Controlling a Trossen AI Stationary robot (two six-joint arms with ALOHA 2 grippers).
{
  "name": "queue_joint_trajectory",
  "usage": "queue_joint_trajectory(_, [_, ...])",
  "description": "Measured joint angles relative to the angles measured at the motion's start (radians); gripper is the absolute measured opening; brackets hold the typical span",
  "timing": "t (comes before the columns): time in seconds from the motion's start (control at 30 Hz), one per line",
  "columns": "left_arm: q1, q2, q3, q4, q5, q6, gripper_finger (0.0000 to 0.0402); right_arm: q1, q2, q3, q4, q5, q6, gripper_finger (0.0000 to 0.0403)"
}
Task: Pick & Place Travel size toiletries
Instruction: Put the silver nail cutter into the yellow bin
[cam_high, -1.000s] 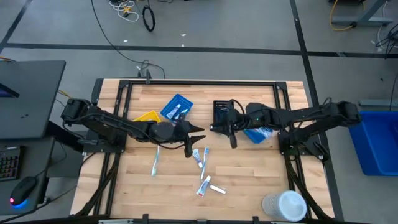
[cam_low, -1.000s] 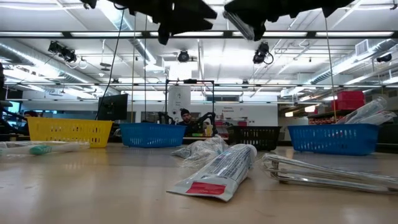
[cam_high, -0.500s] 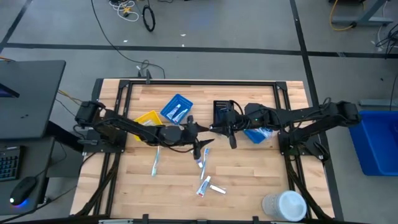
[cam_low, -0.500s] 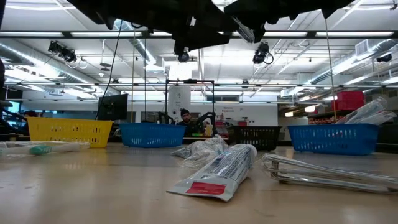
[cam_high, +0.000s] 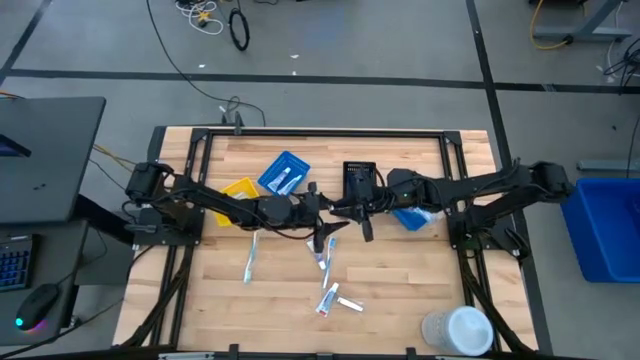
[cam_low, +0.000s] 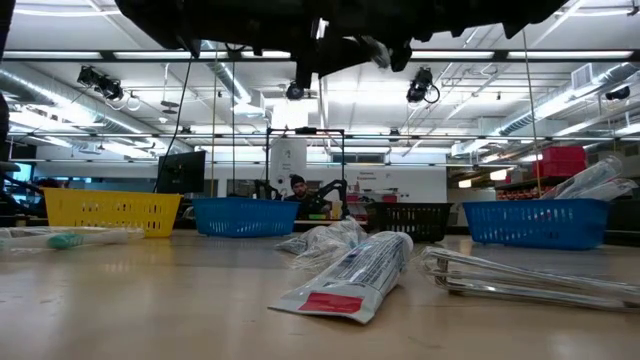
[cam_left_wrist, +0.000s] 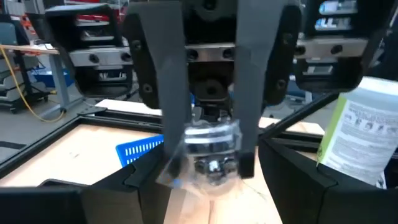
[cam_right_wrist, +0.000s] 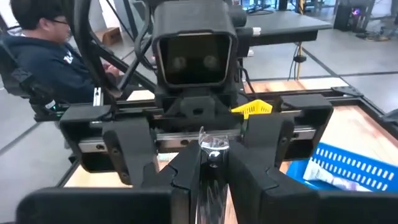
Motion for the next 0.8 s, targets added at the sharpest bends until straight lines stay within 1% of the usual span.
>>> queue_joint_trajectory(0.17, [-0.011,0.002,0.0,-0.01,-0.002,0.009,0.0219,0.0,0.006,0.0,0.017,-0.001,-0.002,0.0069])
queue_joint_trajectory(0.33, [-0.011,0.002,0.0,-0.026,-0.007,0.009,0.0188,0.0,0.006,0.0,0.016,0.0,-0.002,0.0069])
queue_joint_trajectory(0.5, [-0.01,0.002,0.0,-0.047,-0.023,0.009,0.0142,0.0,0.006,0.0,0.015,0.0,-0.002,0.0071])
queue_joint_trajectory(0.73, [-0.01,0.002,0.0,-0.052,-0.025,-0.016,0.006,0.0,0.005,0.0,-0.003,-0.006,-0.006,0.0082])
queue_joint_trajectory(0.8, [-0.01,0.002,0.0,-0.058,-0.027,-0.027,0.0055,0.0,0.005,0.001,-0.017,-0.005,-0.002,0.0088])
